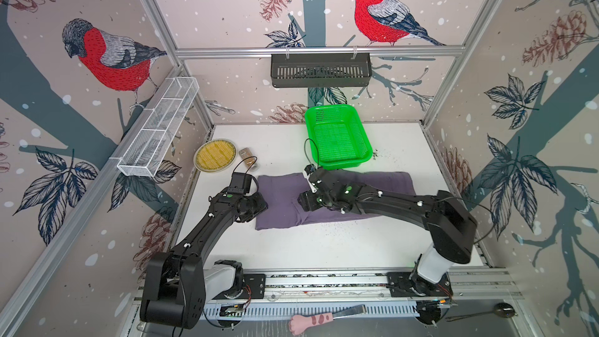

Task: Fold and stack the trousers
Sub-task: Smooth out the trousers at the center of the table.

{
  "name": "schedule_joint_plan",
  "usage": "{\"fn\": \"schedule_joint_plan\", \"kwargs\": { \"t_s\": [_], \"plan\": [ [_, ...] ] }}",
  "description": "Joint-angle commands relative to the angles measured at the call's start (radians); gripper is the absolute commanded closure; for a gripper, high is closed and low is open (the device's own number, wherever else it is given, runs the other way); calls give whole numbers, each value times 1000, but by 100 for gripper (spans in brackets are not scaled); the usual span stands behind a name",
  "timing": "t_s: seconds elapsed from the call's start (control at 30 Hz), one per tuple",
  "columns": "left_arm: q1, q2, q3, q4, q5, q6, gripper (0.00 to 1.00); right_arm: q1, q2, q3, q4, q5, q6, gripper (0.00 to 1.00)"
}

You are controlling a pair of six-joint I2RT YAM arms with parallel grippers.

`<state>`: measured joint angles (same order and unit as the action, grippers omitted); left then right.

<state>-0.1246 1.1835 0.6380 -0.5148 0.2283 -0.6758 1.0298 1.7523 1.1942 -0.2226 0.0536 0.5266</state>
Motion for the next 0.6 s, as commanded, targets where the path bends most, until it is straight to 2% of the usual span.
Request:
{"fn": "schedule_joint_plan", "kwargs": {
  "t_s": [0.0,0.27,0.43,0.57],
  "plan": [
    [15,13,-17,50,43,40,49,55,83,62,-86,153,-7,27],
    [27,74,-48,90,93,47,51,154,293,245,-240,432,-31,31],
    [29,99,-65,120,112,46,52,170,360,284,-285,498,-30,33],
    [30,104,-64,120,107,49,53,164,352,284,-318,534,3,42]
  ]
}}
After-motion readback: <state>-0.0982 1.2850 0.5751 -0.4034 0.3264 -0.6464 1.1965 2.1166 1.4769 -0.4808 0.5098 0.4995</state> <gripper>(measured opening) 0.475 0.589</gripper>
